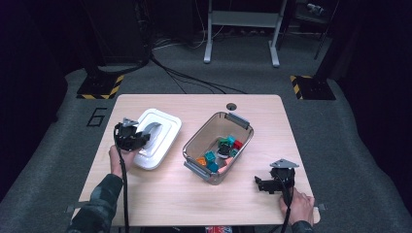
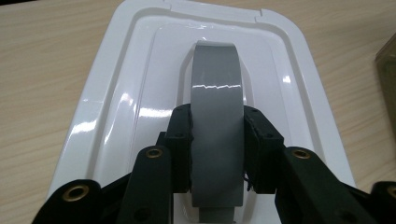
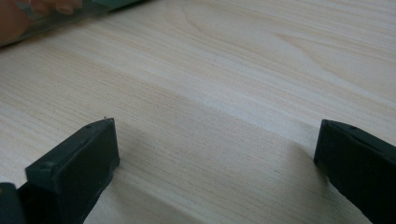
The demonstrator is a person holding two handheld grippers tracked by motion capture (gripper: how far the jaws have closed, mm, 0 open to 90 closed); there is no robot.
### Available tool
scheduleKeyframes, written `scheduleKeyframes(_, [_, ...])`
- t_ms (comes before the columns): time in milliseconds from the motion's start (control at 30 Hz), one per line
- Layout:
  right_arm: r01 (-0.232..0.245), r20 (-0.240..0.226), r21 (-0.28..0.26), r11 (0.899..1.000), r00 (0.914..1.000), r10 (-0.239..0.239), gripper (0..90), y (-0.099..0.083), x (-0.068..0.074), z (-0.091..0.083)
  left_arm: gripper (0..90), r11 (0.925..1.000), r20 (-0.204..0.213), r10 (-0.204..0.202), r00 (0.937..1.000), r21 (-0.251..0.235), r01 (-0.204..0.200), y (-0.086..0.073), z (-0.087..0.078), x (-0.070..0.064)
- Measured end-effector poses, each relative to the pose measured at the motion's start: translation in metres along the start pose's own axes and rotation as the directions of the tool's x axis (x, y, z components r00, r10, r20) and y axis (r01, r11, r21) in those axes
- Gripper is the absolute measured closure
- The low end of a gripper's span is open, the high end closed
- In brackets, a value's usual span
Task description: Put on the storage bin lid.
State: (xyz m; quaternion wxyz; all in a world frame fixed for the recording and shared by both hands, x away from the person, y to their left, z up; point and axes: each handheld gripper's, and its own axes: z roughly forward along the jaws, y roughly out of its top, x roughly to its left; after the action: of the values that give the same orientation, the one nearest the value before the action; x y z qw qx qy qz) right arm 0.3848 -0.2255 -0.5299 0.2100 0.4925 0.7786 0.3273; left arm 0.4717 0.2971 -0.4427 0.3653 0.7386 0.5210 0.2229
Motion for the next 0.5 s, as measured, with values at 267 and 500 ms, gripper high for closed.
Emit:
scheduleKeyframes(267, [-0.001,-0.002,0.0,1.0,1.0,0.001,0.0,0.0,0.0,0.0,67.1,0.9997,0.016,0.02,0.9997,-0.014,-0.02,0.016,-0.016,-0.005])
scheduleKeyframes(500, [0.0,-0.003,0.0,1.0,1.0,0.0,0.0,0.0,0.0,0.0,67.1,0.9981,0.039,0.052,0.9979,-0.034,-0.051,0.039,-0.034,-0.016])
